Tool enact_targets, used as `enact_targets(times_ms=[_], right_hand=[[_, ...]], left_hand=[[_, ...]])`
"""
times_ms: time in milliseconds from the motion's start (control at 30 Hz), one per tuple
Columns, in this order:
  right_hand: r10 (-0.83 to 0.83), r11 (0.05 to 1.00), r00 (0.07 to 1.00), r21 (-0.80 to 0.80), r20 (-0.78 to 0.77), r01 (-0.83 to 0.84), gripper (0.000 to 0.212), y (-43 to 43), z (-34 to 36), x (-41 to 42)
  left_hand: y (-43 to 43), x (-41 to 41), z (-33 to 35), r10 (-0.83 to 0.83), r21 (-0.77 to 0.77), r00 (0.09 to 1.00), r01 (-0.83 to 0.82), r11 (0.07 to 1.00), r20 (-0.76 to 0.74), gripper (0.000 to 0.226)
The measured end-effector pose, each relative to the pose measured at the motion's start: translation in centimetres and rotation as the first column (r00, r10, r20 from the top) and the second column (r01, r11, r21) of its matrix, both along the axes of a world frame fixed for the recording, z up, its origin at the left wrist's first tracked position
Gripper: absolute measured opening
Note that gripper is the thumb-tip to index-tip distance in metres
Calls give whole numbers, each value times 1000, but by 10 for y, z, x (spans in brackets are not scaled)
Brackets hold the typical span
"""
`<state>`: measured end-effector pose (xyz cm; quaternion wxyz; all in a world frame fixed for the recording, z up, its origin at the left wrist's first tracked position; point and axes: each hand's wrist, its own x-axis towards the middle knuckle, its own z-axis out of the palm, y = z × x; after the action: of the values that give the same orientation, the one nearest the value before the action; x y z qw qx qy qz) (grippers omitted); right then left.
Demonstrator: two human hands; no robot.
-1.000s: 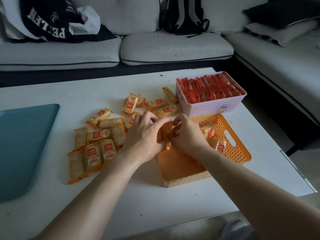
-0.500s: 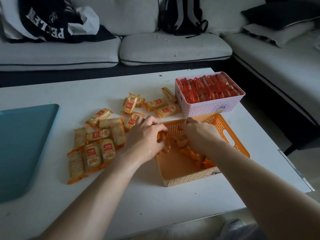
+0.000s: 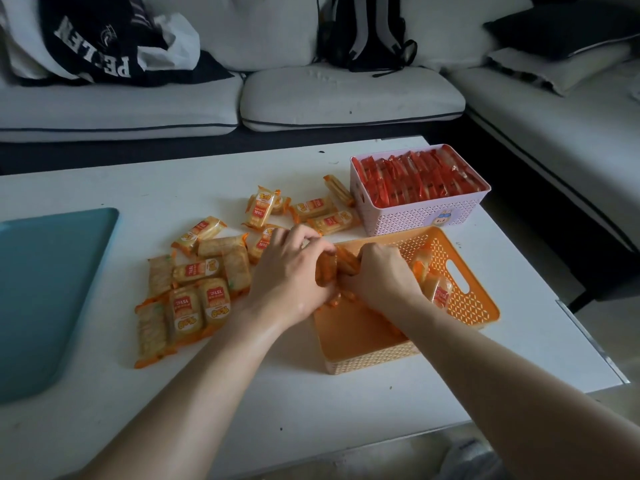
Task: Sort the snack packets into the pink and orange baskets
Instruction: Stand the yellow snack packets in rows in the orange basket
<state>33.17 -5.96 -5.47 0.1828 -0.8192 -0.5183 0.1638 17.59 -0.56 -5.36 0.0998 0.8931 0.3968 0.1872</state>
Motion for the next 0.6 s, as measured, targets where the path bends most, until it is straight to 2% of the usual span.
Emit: enact_targets(times_ms=[67,200,267,300,367,400,500,533,600], right_hand=[[-45,999,993,-26,-111,42,22,3,2,1],[21,987,971,-151,-239,-59,10,2,17,10],[5,994,959,-106,-284,-36,11,-1,26,24],[-2,1000,980,-31,-198,-4,15,-2,31,34],[3,997,996,72,85,-9,19,-7,37,57],[29,998,983,48,179,-38,24,-9,37,66],[184,957,944,-270,273,-109,42,-20,29,83],[215,936,932,-332,292,-112,40,-22,25,84],[224,940,909,-323,351,-107,20,-21,18,84]], left_hand=[[-1,2,1,-63,44,997,62,997,35,44],[-6,5,1,-129,19,992,129,992,13,39],[-8,4,-1,-127,7,992,127,992,-23,39],[-8,5,-2,-119,0,992,119,993,-28,35],[-8,7,-4,-104,-12,994,104,995,-27,28],[-9,7,-4,-102,-12,994,102,995,-30,28],[-10,8,-2,-95,-16,995,95,995,-39,26],[-10,9,-1,-92,-24,995,91,996,-48,27],[-9,11,3,-87,-24,993,86,996,-82,29]])
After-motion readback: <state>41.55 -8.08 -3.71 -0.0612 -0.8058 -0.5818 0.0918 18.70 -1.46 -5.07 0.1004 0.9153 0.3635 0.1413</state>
